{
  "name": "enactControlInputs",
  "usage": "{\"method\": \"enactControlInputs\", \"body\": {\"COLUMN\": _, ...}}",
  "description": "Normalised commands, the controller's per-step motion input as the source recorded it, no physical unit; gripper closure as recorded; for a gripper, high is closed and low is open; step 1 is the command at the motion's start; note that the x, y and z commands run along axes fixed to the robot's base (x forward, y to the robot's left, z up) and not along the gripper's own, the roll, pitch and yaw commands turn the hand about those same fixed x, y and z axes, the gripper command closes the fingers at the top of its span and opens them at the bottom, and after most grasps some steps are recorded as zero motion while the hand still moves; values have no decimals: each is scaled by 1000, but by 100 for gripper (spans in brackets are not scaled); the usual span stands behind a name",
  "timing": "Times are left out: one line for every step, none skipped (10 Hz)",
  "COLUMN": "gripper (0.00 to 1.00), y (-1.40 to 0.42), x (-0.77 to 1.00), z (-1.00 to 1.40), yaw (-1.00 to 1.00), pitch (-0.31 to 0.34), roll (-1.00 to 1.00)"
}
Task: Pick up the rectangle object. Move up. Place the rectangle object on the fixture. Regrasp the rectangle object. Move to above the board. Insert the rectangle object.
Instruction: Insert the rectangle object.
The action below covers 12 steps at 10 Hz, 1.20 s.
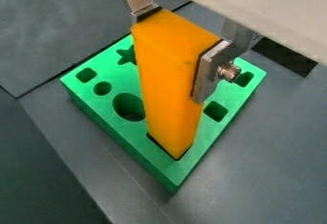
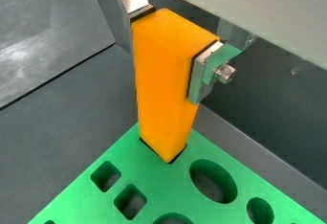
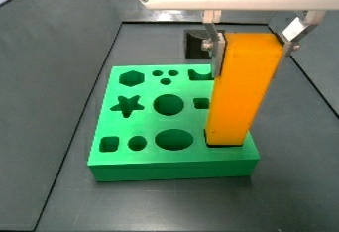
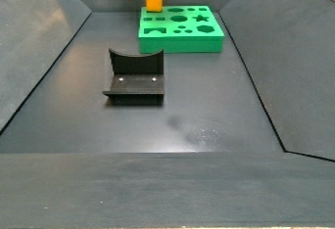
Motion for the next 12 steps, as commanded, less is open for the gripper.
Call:
{"method": "enactControlInputs", "body": {"gripper": 100, "y": 0, "x": 0, "z": -197, "yaw": 0, "pitch": -4, "roll": 73}}
{"method": "enactControlInputs", "body": {"gripper": 100, "y": 0, "x": 0, "z": -237, "yaw": 97, "pitch": -4, "roll": 86}}
{"method": "enactControlInputs", "body": {"gripper": 100, "y": 0, "x": 0, "z": -206, "yaw": 123, "pitch": -4, "roll": 56}}
{"method": "enactControlInputs", "body": {"gripper": 100, "y": 0, "x": 0, "z": -186, "yaw": 114, "pitch": 0, "roll": 50}}
{"method": "enactControlInputs", "body": {"gripper": 100, "y": 0, "x": 20, "z": -177, "yaw": 143, "pitch": 0, "roll": 67}}
{"method": "enactControlInputs", "body": {"gripper": 100, "y": -23, "x": 46, "z": -169, "yaw": 126, "pitch": 0, "roll": 71}}
{"method": "enactControlInputs", "body": {"gripper": 100, "y": -86, "x": 129, "z": -149, "yaw": 91, "pitch": 0, "roll": 103}}
{"method": "enactControlInputs", "body": {"gripper": 100, "y": -180, "x": 220, "z": -134, "yaw": 97, "pitch": 0, "roll": 131}}
{"method": "enactControlInputs", "body": {"gripper": 100, "y": -197, "x": 154, "z": -97, "yaw": 100, "pitch": 0, "roll": 127}}
{"method": "enactControlInputs", "body": {"gripper": 100, "y": -243, "x": 163, "z": -89, "yaw": 120, "pitch": 0, "roll": 134}}
{"method": "enactControlInputs", "body": {"gripper": 100, "y": -226, "x": 143, "z": -80, "yaw": 123, "pitch": 0, "roll": 134}}
{"method": "enactControlInputs", "body": {"gripper": 100, "y": -69, "x": 126, "z": -157, "yaw": 140, "pitch": 0, "roll": 80}}
